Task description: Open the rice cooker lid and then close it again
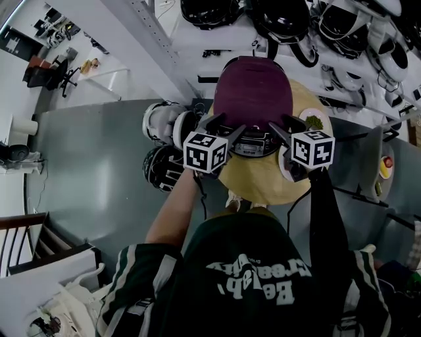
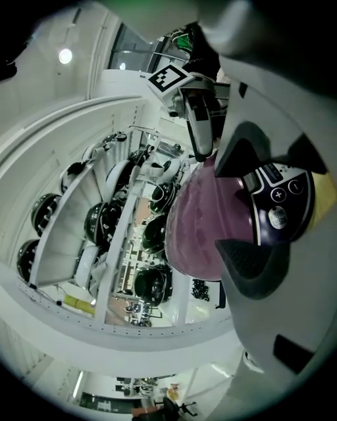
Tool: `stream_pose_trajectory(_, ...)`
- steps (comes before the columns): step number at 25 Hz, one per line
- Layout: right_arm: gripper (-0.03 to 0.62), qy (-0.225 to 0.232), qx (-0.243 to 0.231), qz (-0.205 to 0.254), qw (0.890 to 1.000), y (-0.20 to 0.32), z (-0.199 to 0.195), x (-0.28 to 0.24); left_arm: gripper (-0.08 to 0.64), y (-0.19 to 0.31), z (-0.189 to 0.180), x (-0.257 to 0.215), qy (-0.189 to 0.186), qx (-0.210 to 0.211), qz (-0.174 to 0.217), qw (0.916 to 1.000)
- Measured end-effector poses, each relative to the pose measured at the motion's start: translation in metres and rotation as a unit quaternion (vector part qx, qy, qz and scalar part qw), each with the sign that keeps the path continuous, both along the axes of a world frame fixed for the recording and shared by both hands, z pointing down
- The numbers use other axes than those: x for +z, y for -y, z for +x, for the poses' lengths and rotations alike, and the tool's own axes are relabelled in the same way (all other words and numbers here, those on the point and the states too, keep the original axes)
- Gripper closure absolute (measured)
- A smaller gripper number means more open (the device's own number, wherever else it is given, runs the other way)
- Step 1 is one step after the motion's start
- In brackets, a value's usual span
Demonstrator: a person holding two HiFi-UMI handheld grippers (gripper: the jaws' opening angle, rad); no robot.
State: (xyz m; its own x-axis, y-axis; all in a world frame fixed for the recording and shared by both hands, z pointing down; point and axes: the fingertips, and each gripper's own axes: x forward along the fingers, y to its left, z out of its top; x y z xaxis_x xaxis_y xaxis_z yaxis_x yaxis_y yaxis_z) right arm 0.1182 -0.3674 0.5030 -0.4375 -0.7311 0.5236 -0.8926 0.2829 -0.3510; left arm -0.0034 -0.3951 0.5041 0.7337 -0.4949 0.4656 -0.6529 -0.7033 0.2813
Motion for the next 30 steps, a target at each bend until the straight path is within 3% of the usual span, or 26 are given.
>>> stream_pose_trajectory(5, 0.324, -0.050, -0.015, -0.001, 0.999, -0.001, -0.005, 0.004, 0.262, 0.000, 0.001, 0.001, -0.007, -0.004, -0.008, 0.9999)
stream_pose_trajectory(12, 0.318, -0.103, -0.042, -0.018, 0.994, -0.001, -0.009, 0.010, 0.264, 0.000, 0.002, 0.006, 0.020, -0.008, 0.010, 0.9997)
stream_pose_trajectory(16, 0.321, -0.080, -0.036, -0.010, 0.996, -0.003, -0.006, 0.008, 0.263, -0.001, 0.002, 0.006, 0.026, -0.013, 0.025, 0.9993)
stream_pose_trajectory(18, 0.325, -0.062, -0.036, 0.002, 0.997, -0.003, -0.005, 0.006, 0.263, -0.003, 0.003, 0.007, 0.036, -0.008, 0.036, 0.9987)
stream_pose_trajectory(22, 0.345, -0.035, -0.020, 0.042, 0.998, -0.005, -0.003, -0.006, 0.247, -0.008, 0.009, -0.003, 0.020, -0.006, 0.053, 0.9984)
stream_pose_trajectory(30, 0.348, -0.030, 0.020, 0.159, 0.987, -0.019, 0.020, -0.060, 0.249, -0.025, 0.022, -0.060, 0.014, -0.015, 0.155, 0.9877)
